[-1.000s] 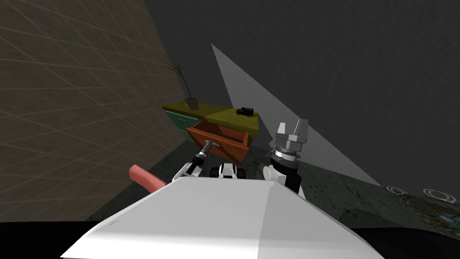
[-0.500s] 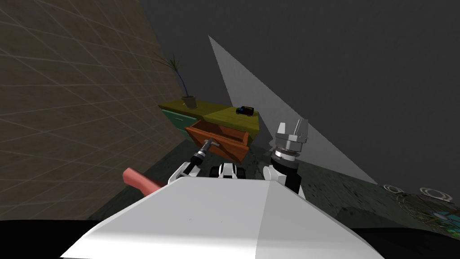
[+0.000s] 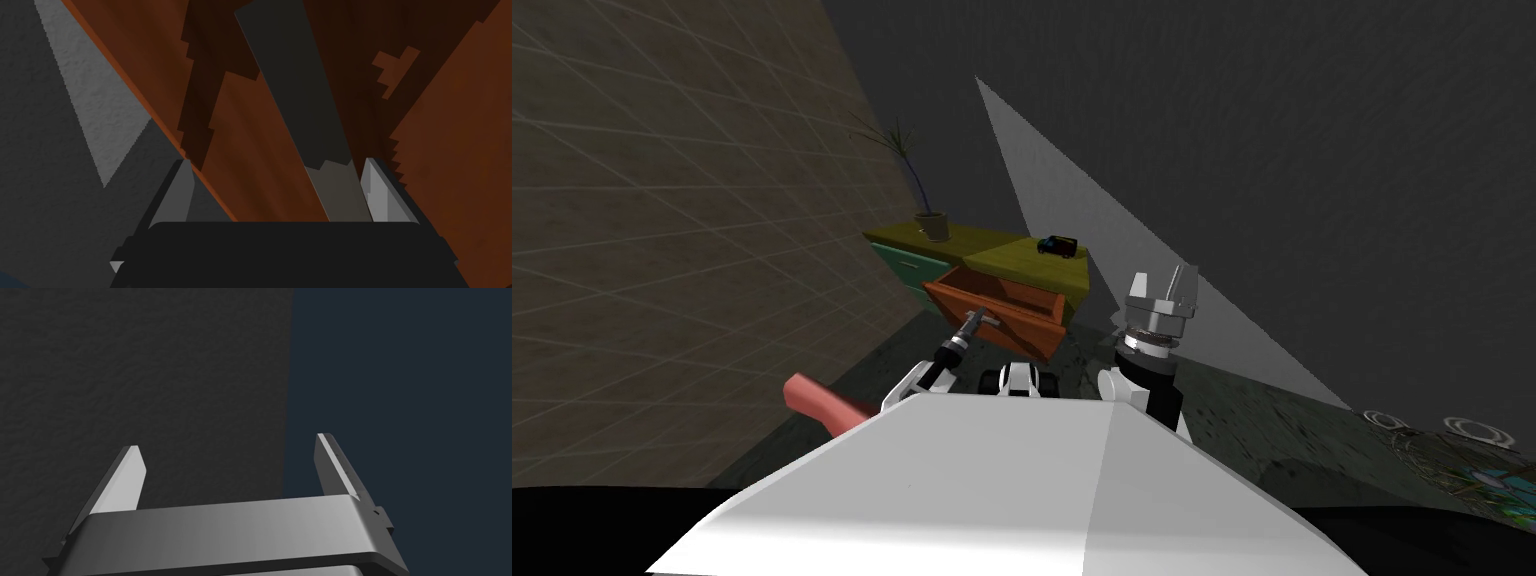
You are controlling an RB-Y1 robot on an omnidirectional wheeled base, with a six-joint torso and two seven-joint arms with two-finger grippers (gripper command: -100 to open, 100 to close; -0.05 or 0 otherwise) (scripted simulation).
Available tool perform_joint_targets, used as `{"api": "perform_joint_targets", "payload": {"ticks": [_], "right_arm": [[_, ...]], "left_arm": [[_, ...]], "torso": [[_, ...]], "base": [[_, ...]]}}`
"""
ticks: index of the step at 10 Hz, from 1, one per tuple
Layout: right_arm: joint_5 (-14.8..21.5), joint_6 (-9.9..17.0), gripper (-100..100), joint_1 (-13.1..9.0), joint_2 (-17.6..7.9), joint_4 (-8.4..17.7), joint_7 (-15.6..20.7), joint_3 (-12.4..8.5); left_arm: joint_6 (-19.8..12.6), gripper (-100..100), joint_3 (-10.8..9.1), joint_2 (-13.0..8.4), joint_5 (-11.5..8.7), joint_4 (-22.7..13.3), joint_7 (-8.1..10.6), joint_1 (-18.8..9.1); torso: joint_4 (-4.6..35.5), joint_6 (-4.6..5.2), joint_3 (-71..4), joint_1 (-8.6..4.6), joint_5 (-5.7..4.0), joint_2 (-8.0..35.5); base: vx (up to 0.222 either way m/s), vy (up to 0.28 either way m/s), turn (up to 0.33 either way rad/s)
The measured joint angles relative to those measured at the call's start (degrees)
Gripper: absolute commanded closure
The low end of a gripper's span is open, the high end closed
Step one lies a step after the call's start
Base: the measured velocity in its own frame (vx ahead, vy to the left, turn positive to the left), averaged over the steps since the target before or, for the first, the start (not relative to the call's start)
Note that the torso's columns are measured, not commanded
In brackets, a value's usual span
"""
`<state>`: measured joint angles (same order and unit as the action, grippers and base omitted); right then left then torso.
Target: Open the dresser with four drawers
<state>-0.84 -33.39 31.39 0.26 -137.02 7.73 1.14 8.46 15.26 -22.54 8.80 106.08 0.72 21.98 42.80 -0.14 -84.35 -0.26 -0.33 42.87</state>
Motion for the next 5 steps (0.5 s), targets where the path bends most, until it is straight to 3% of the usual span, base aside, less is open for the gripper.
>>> {"api": "perform_joint_targets", "payload": {"ticks": [5], "right_arm": [[0.0, 0.0, 0, 0.0, 0.0, 0.0, 0.0, 0.0]], "left_arm": [[-0.1, 0, 0.19, 0.0, -0.1, -0.6, 0.21, 0.3]], "torso": [[-0.4, 0.12, -0.3, 0.03, 0.17, -0.5]], "base": [[0.0, 0.0, 0.0]]}}
